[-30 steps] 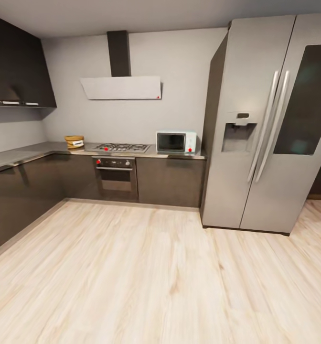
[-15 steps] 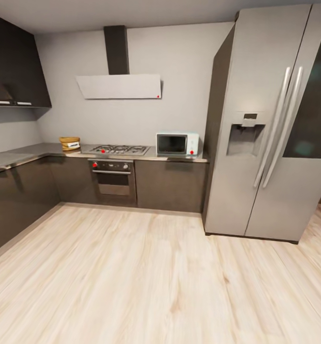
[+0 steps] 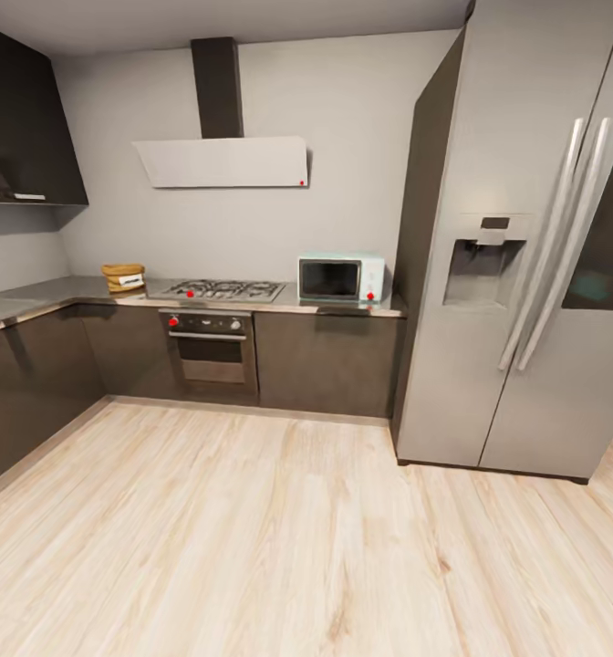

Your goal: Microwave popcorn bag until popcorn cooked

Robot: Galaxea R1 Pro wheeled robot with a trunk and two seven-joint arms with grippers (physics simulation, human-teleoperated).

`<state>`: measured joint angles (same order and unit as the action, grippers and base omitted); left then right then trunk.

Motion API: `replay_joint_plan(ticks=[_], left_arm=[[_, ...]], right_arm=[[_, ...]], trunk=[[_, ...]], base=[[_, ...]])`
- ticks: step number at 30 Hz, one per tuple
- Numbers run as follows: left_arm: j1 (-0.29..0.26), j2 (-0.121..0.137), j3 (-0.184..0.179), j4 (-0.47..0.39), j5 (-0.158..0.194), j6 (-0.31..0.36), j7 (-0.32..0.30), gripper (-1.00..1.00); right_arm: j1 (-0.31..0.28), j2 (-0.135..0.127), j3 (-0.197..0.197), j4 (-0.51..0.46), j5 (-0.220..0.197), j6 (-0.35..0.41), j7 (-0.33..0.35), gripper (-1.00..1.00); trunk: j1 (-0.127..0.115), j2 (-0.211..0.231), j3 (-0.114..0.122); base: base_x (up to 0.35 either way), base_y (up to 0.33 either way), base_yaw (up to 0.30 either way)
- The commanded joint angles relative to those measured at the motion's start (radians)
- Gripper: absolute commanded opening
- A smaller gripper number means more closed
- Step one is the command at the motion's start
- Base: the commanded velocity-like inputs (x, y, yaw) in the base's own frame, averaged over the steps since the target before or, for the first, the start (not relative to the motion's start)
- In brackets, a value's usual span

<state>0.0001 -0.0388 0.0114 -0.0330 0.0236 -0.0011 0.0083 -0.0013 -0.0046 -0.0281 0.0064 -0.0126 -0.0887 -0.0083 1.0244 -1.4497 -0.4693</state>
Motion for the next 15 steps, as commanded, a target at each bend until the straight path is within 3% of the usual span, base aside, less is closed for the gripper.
replay_joint_plan(ticks=[1,15], left_arm=[[0.000,0.000,0.001,-0.001,0.002,-0.002,0.001,1.00],[0.000,0.000,0.002,-0.001,0.002,-0.006,0.001,1.00]], right_arm=[[0.000,0.000,-0.003,0.000,-0.001,-0.005,-0.001,1.00],[0.000,0.000,-0.003,0.000,-0.002,-0.017,-0.001,1.00]], trunk=[[0.001,0.000,-0.001],[0.001,0.000,-0.001]], base=[[0.326,0.000,0.000],[0.326,0.000,0.000]])
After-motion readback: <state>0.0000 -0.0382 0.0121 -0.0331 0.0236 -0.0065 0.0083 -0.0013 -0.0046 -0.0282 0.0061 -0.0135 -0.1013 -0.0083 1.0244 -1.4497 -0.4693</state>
